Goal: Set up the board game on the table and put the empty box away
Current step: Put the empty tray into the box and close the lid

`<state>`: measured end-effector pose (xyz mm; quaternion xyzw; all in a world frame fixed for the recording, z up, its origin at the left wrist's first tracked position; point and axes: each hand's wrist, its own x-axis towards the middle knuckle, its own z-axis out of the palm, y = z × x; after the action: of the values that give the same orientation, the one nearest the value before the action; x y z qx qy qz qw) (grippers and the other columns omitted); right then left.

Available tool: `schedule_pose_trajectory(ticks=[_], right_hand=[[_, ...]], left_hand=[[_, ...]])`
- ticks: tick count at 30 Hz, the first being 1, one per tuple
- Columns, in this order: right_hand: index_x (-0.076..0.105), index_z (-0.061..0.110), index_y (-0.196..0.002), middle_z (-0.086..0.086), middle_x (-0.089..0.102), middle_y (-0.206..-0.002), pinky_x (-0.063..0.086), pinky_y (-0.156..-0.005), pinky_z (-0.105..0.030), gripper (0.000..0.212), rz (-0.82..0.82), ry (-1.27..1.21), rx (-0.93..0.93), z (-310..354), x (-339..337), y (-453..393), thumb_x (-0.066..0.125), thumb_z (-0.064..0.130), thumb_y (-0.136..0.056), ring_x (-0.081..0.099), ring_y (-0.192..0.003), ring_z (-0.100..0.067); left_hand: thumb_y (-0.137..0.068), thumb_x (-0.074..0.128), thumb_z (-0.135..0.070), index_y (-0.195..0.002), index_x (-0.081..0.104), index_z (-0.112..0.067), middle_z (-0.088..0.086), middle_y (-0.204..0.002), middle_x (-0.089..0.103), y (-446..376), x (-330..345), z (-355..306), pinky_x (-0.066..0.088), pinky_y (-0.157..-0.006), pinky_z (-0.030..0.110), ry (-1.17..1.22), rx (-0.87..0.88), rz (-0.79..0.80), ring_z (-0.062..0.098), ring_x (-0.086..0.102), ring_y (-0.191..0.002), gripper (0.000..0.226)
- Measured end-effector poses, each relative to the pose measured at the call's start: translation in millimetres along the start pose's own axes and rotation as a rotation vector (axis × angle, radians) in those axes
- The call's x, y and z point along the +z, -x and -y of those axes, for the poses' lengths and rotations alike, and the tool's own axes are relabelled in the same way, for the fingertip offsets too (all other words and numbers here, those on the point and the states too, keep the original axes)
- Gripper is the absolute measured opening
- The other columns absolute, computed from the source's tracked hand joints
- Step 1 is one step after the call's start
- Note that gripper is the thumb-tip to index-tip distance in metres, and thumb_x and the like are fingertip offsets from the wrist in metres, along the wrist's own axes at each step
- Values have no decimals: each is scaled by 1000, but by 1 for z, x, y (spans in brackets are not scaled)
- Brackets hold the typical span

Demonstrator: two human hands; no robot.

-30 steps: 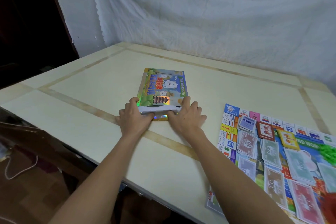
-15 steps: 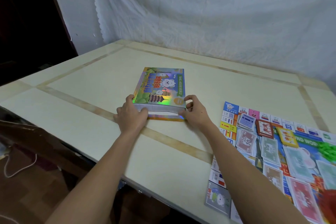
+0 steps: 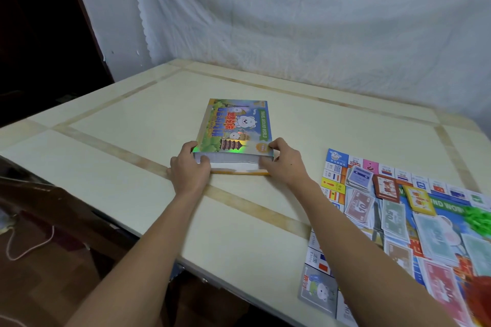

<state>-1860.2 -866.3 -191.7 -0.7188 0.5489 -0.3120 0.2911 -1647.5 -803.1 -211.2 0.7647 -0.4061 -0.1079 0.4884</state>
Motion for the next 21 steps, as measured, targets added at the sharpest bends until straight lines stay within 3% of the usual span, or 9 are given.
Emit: schedule_pose_trajectory(ticks=[4,7,10,13,16,18,21], right_hand=[[56,11,-103,-10,69,-104,52,-67,-37,26,-103,80,-66,-5,4,1,70,23,-84,59,-76,-30],[58,9,-100,-13,70,-97,51,-63,-35,23,-191,125,-87,-8,6,3,70,24,-86,57,-72,-32],[58,10,-104,-12,68,-105,55,-73,-41,26,-168,106,-58,-6,8,4,69,24,-85,63,-83,-33],[58,16,-117,-6,52,-111,50,-85,-33,37,-113,51,-2,-6,4,7,66,26,-83,60,-95,-24],[57,16,-116,-1,55,-91,43,-73,-26,39,-60,-1,15,-4,-4,10,66,21,-78,55,-86,-18],[57,16,-110,0,60,-79,44,-69,-28,37,-54,-20,0,-4,-5,16,68,18,-75,56,-78,-18],[55,17,-97,1,63,-82,47,-67,-25,31,-104,-41,-31,-5,-4,25,73,22,-72,58,-77,-15]], left_hand=[[-84,66,-9,-106,66,-16,4,-103,72,-3,1,6,48,-89,36,86,8,-72,28,63,-103,23],[-80,74,-9,-98,62,-14,4,-97,72,-3,1,5,45,-80,28,120,-33,-98,24,63,-97,21],[-78,76,-13,-95,55,-10,2,-91,63,-1,0,4,40,-74,30,98,-35,-135,23,53,-86,27],[-75,74,-12,-88,57,-9,5,-88,58,-1,-1,4,42,-77,33,52,9,-133,24,52,-82,22],[-72,74,-10,-86,61,-11,1,-77,64,1,-1,3,50,-79,37,93,12,-79,26,62,-81,19],[-69,76,-13,-90,62,-14,1,-82,67,3,-1,2,51,-80,37,104,21,-37,24,63,-82,25],[-67,69,-6,-95,61,-14,1,-89,67,3,-1,3,52,-82,38,83,31,-9,23,63,-87,31]])
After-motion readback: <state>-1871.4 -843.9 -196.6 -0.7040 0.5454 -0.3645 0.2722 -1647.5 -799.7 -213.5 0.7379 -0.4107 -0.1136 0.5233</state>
